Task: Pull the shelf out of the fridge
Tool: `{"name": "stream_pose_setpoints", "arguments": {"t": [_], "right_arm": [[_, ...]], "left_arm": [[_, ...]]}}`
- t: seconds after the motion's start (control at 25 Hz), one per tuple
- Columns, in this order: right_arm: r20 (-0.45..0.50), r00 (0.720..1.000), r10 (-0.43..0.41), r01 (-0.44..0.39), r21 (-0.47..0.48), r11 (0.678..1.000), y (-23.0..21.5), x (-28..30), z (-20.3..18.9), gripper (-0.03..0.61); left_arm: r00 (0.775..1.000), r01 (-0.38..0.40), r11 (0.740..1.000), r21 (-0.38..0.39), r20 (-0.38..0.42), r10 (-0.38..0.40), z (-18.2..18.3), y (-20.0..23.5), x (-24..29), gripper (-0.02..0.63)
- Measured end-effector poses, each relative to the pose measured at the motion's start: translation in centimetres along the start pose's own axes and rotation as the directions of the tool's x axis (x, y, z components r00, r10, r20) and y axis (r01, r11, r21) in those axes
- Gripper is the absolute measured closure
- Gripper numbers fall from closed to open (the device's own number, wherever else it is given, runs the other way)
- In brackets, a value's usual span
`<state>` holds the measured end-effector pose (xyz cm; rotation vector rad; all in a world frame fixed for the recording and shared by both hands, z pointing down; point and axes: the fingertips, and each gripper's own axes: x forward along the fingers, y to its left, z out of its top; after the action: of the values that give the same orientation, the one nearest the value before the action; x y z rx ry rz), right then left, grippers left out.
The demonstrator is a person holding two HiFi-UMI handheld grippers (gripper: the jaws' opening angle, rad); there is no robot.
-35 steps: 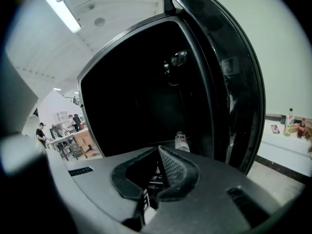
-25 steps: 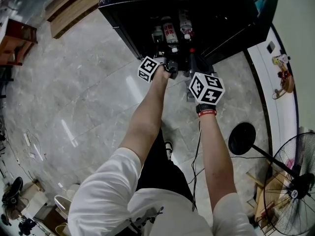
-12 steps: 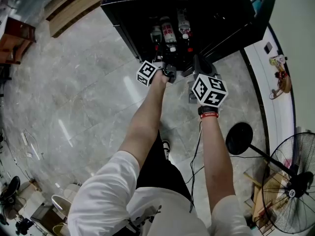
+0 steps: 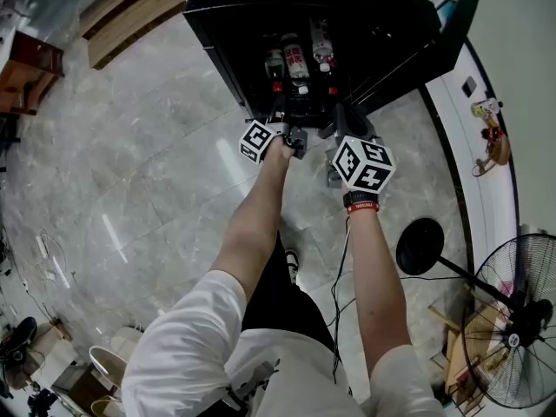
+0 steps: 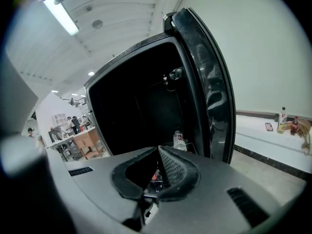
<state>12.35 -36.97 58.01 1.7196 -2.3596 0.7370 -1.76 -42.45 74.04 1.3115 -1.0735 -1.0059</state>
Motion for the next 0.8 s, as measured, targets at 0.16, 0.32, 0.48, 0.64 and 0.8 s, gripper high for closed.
{"name": "stream_pose_setpoints", "arguments": {"t": [0.16, 0.32, 0.48, 0.64, 0.8], "right_arm": [[0.01, 1.0, -0.003, 0.003, 0.007, 1.0, 0.2, -0.7, 0.8, 0.565], [0.015, 1.0, -0.004, 0.004, 0.015, 1.0, 0.3, -1.4, 0.9, 0.565], [0.017, 1.0, -0.004, 0.004, 0.02, 1.0, 0.4, -2.0, 1.2, 0.565], [0.024, 1.0, -0.011, 0.01, 0.045, 0.999, 0.2, -3.5, 1.1, 0.565], [0.033, 0.999, -0.014, 0.011, 0.067, 0.998, 0.3, -5.7, 1.3, 0.565]], "left_arm": [[1.0, 0.004, 1.0, -0.01, -0.004, -0.004, -0.2, -0.1, -1.3, 0.584], [1.0, 0.009, 1.0, -0.021, -0.013, -0.009, -0.5, 0.1, -2.6, 0.586], [0.999, 0.021, 1.0, -0.003, -0.044, -0.021, -0.5, -0.1, -3.8, 0.586], [0.994, 0.015, 0.996, 0.084, -0.11, -0.006, -0.8, -0.7, -5.6, 0.588], [0.966, -0.001, 0.955, 0.297, -0.246, 0.077, -1.9, -1.5, -8.2, 0.586]]}}
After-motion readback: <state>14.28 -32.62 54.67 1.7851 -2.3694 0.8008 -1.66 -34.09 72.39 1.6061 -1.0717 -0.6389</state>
